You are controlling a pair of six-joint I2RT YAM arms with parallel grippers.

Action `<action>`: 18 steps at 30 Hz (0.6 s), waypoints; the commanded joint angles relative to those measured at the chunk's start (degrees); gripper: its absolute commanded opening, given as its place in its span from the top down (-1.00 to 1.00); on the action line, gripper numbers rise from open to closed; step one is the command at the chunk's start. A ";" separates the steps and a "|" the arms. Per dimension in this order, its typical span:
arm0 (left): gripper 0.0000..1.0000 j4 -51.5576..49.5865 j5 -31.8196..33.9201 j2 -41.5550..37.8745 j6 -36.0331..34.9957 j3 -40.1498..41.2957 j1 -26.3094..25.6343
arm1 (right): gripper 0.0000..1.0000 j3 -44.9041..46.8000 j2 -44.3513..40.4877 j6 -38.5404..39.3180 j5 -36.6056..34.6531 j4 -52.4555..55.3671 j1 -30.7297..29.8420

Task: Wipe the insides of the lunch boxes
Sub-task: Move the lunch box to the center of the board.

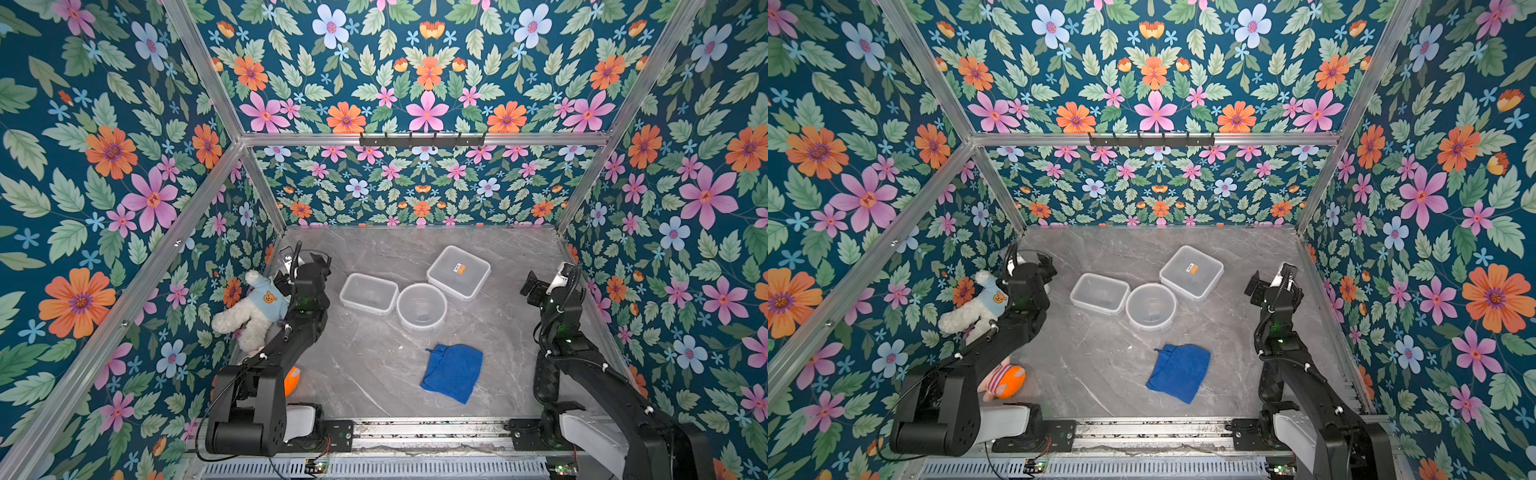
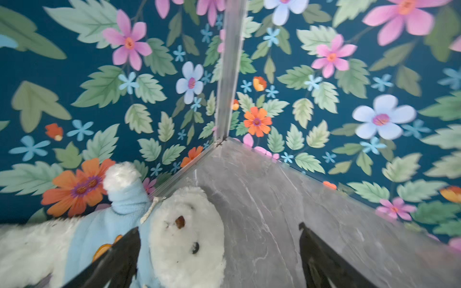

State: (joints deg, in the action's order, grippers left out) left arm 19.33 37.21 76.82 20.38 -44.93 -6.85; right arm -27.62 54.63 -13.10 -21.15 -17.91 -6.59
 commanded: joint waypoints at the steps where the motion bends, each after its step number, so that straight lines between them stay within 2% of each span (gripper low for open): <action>1: -0.99 -27.56 10.96 3.64 11.47 -8.04 -0.08 | -0.99 -3.69 -2.15 -4.56 -2.19 17.54 -2.87; 3: -0.99 -30.77 9.28 5.06 11.66 -11.52 -0.25 | -0.99 -7.43 -1.58 -7.84 -3.37 24.25 -4.56; 5: -0.99 -30.70 4.69 5.12 10.14 -13.35 -0.34 | -0.99 -9.51 -0.49 -6.61 -5.78 26.42 -8.92; 7: -0.99 -30.34 -0.16 4.44 9.49 -14.34 -0.35 | -0.99 -11.97 1.69 -5.96 -5.17 29.85 -12.96; 8: -0.98 -29.66 -4.41 4.12 8.36 -14.58 -0.35 | -0.96 -13.28 2.83 -6.16 -3.69 31.97 -15.05; 11: -0.72 -30.30 -13.96 4.17 6.43 -17.28 -1.22 | -0.75 -15.34 5.10 -7.64 0.05 35.63 -21.99; 14: -0.70 -32.62 -14.38 3.68 5.57 -19.39 -6.23 | -0.66 -16.51 7.15 -10.18 4.38 37.62 -27.22; 16: -0.71 -33.73 -14.94 3.19 5.66 -20.24 -10.18 | -0.60 -16.97 8.52 -12.22 11.22 37.61 -27.95; 18: -0.71 -33.88 -19.16 2.97 6.50 -20.34 -12.38 | -0.51 -17.02 10.19 -14.15 17.67 36.03 -27.95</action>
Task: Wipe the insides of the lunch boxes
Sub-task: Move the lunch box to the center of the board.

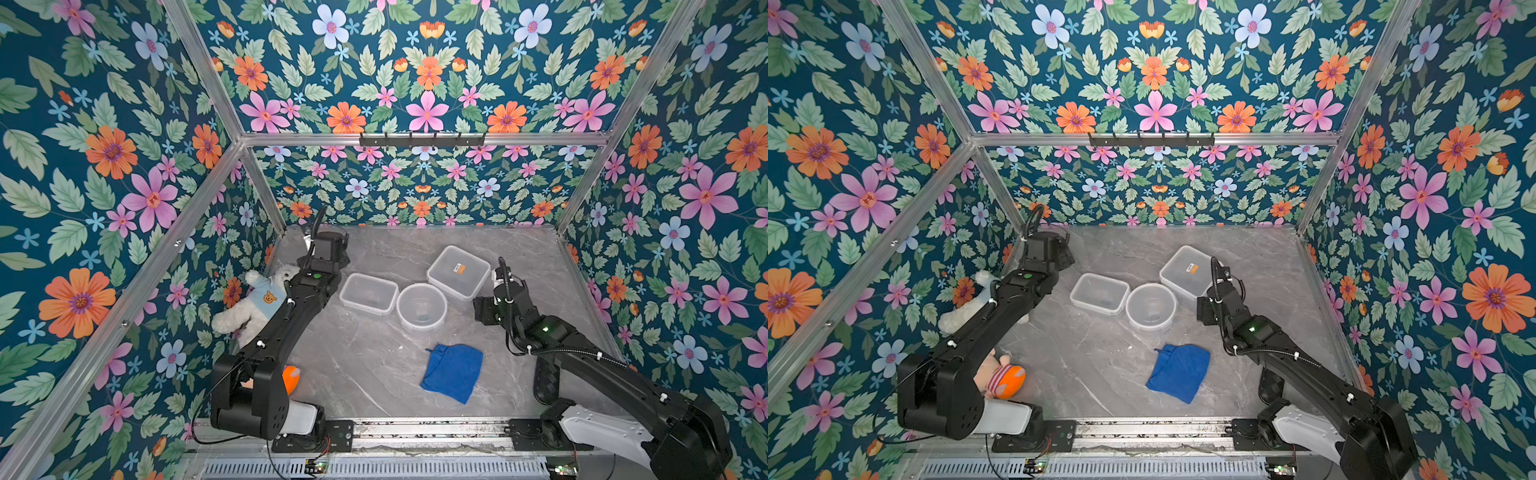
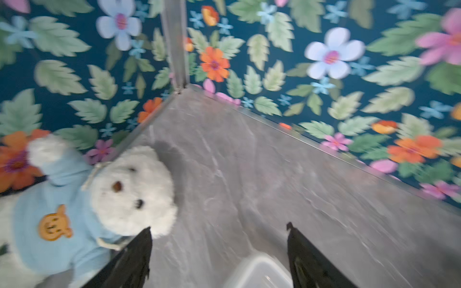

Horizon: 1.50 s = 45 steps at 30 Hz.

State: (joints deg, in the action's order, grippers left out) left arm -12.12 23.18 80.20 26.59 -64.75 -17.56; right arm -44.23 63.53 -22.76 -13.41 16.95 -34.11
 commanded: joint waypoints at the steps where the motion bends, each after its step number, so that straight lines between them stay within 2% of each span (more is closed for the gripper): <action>1: -0.71 -2.99 -6.44 -0.43 1.16 -0.47 -2.41 | -0.48 -0.37 2.57 -5.15 12.93 -0.29 -0.50; 5: -0.71 -3.04 -11.18 0.25 2.84 1.16 -3.28 | -0.43 -0.85 8.52 -6.13 18.47 -5.74 -0.63; 9: -0.73 -2.92 -13.05 2.36 3.04 1.50 -3.36 | -0.46 -3.45 15.17 -6.47 24.91 -12.16 -1.00; 18: -0.74 -4.72 -14.39 9.24 1.77 -3.91 -3.27 | -0.52 -17.26 34.34 -6.90 31.25 -14.16 -2.91; 22: -0.76 -4.98 -13.42 11.73 0.42 -6.38 -3.26 | -0.52 -22.11 38.51 -5.99 33.28 -12.73 -4.20; 25: -0.77 -4.93 -14.70 14.69 0.29 -8.93 -3.29 | -0.51 -23.16 38.72 -5.19 34.16 -11.41 -4.83; 31: -0.77 -2.87 -23.51 22.92 2.09 -17.46 -4.02 | -0.55 -18.21 26.88 -3.52 19.72 -3.90 -3.33; 35: -0.78 -3.61 -25.85 31.21 1.80 -27.39 -6.85 | -0.56 -13.73 18.17 -6.40 14.14 0.41 2.76; 37: -0.77 -3.46 -28.36 35.22 1.55 -32.22 -8.34 | -0.55 -11.10 15.15 -8.29 16.82 -0.08 8.58; 41: -0.74 -3.57 -32.34 42.22 1.31 -39.91 -10.66 | -0.55 -7.73 14.85 -10.07 28.33 -5.49 19.85; 45: -0.72 -2.79 -35.30 46.10 2.27 -42.75 -11.52 | -0.55 -8.84 20.30 -10.80 36.12 -10.84 24.08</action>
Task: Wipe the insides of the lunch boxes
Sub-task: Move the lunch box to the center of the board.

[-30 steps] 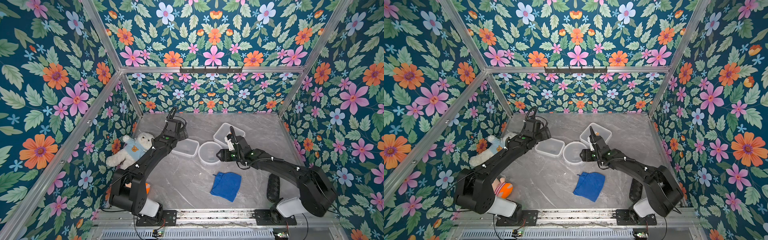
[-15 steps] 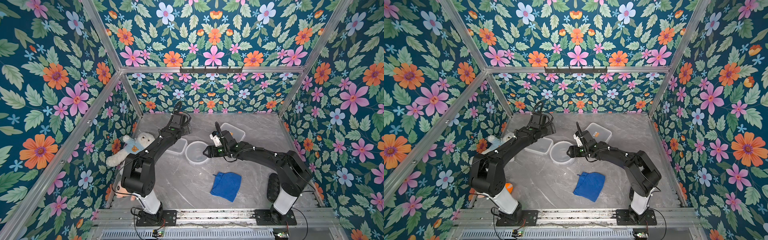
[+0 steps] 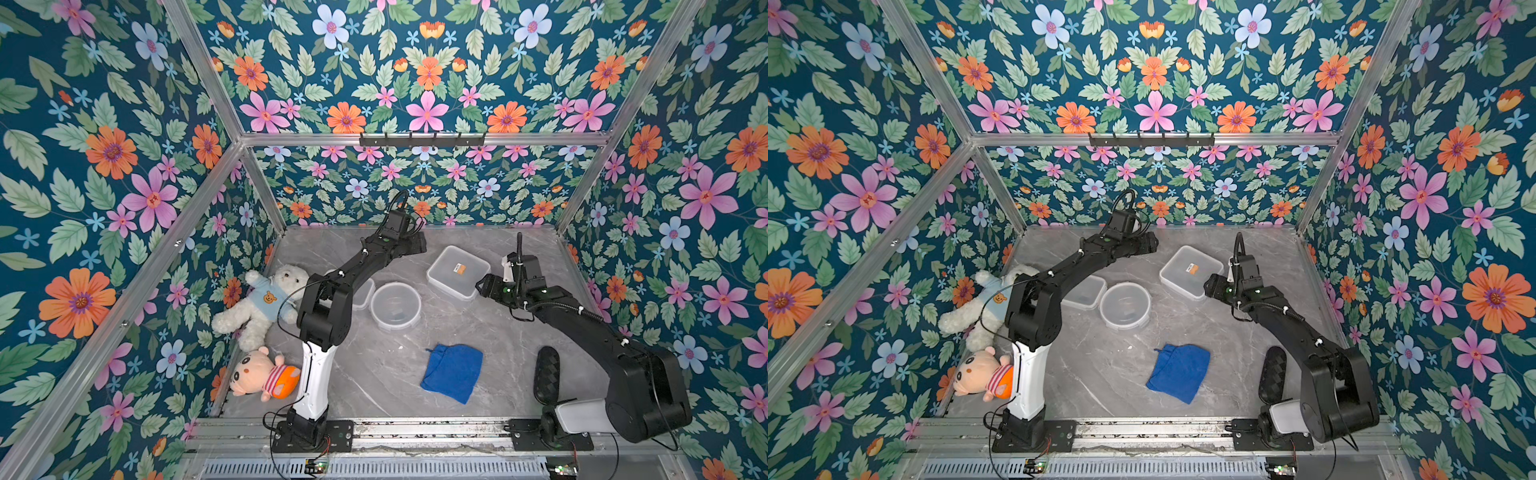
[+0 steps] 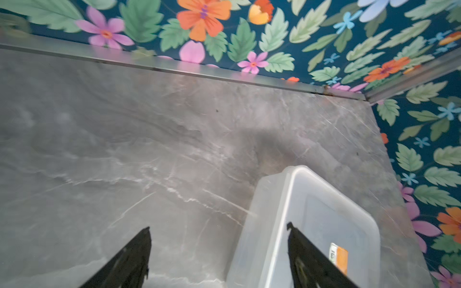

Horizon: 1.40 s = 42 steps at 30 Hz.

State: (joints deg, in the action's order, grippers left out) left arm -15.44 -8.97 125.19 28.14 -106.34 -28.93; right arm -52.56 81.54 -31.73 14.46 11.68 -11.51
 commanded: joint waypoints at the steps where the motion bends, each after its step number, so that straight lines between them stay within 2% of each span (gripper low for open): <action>1: -0.72 1.26 -4.07 1.59 0.91 -1.07 -0.30 | -0.55 -0.78 4.01 -2.08 10.03 -7.62 2.06; 7: -0.73 3.42 -6.99 3.60 1.90 -1.11 -1.02 | -0.53 -1.91 16.65 -5.29 20.36 -23.33 4.69; 13: -0.71 2.87 -8.51 7.29 2.77 -4.28 -1.04 | -0.47 -9.31 29.75 -9.39 26.95 -33.83 4.69; 21: -0.73 -0.44 -3.50 12.03 3.61 -12.36 1.13 | -0.49 -27.72 43.99 -10.60 29.19 -32.05 5.19; 27: -0.76 -0.18 -3.03 12.89 5.94 -12.92 3.84 | -0.62 -39.43 51.08 -9.92 31.60 -28.23 6.43; 32: -0.75 0.14 -1.49 10.10 5.87 -12.35 4.10 | -0.70 -39.62 50.52 -9.72 32.07 -28.49 7.68; 34: -0.67 2.12 -2.08 7.97 6.17 -10.95 3.99 | -0.69 -37.76 49.98 -10.73 33.00 -30.73 8.11; 38: -0.55 8.18 -6.35 5.78 7.76 -8.35 2.47 | -0.56 -33.30 50.12 -15.59 36.03 -39.67 8.35; 42: -0.46 8.72 -9.96 9.72 9.97 -10.89 0.92 | -0.51 -31.00 51.85 -22.14 38.32 -50.53 8.34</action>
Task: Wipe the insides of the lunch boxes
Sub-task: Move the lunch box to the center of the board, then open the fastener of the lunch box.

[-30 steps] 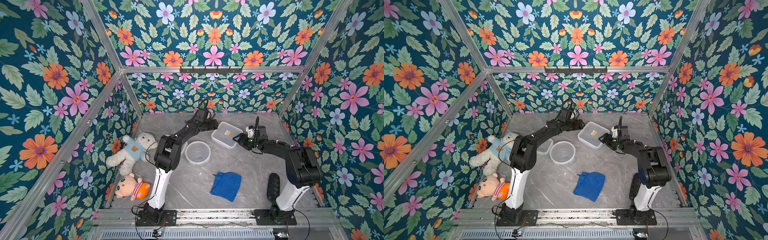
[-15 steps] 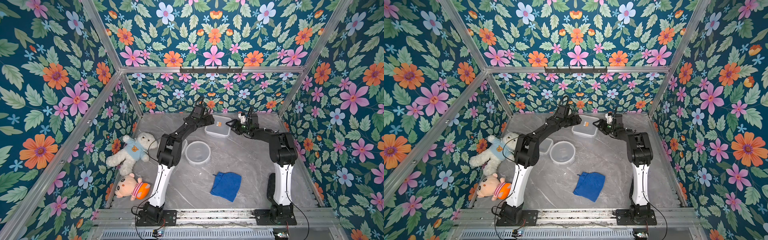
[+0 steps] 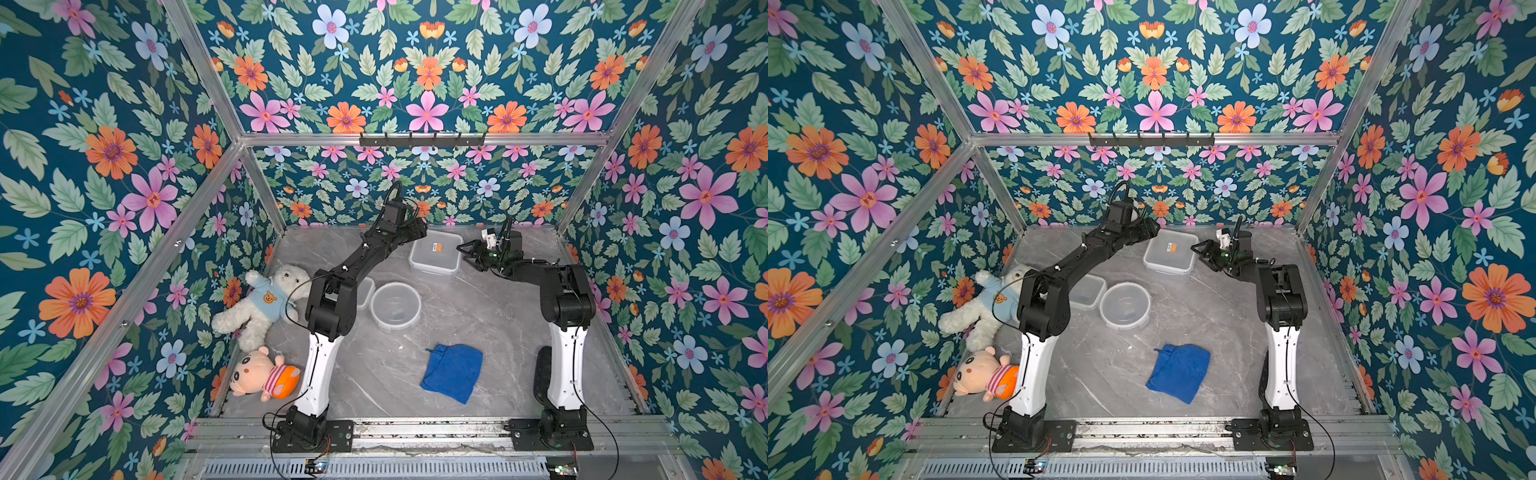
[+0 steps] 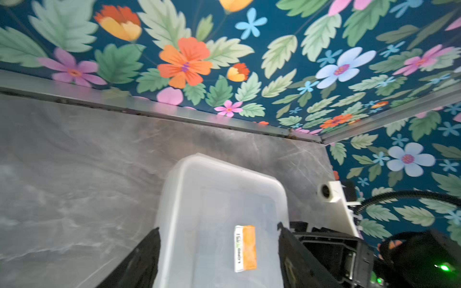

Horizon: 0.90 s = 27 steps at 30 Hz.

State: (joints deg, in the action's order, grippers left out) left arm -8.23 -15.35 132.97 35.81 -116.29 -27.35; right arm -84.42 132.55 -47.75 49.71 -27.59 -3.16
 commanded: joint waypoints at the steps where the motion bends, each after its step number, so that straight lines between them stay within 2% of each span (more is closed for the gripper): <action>1: -0.41 1.46 -4.97 3.55 3.10 -1.83 -0.89 | -0.50 1.06 1.47 -7.92 3.59 -13.87 -0.05; 5: -0.36 1.86 -7.94 7.92 5.64 -3.75 -1.38 | -0.46 1.12 3.21 -12.13 4.38 -19.99 -0.07; 11: -0.34 1.77 -7.79 9.98 6.85 -3.73 -1.56 | -0.30 1.26 4.91 -15.14 4.64 -25.08 -0.13; 15: -0.35 1.73 -7.72 10.47 7.35 -2.55 -1.56 | -0.04 1.19 5.68 -16.88 4.53 -27.46 -0.14; 19: -0.35 1.81 -7.67 10.47 7.53 -0.91 -1.71 | 0.32 1.91 5.15 -17.20 3.93 -27.54 -0.11; 21: -0.36 2.05 -7.67 10.47 7.65 0.15 -1.82 | 0.40 2.47 4.45 -16.45 3.64 -26.33 -0.07; 24: -0.36 2.25 -7.59 10.54 7.66 1.46 -2.00 | 0.58 3.36 2.20 -13.51 2.73 -21.42 -0.01; 25: -0.36 2.33 -7.68 10.56 7.62 1.87 -2.00 | 0.70 3.60 1.18 -11.46 2.14 -18.04 -0.07; 27: -0.36 2.43 -7.50 10.47 7.67 2.58 -2.05 | 0.77 4.19 -1.19 -6.97 0.52 -11.45 -0.06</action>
State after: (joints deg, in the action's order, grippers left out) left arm 7.90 -22.83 142.02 41.80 -115.35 -29.21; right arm -80.49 134.15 -62.17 50.48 -43.48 -2.98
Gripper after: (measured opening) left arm 0.680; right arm 0.337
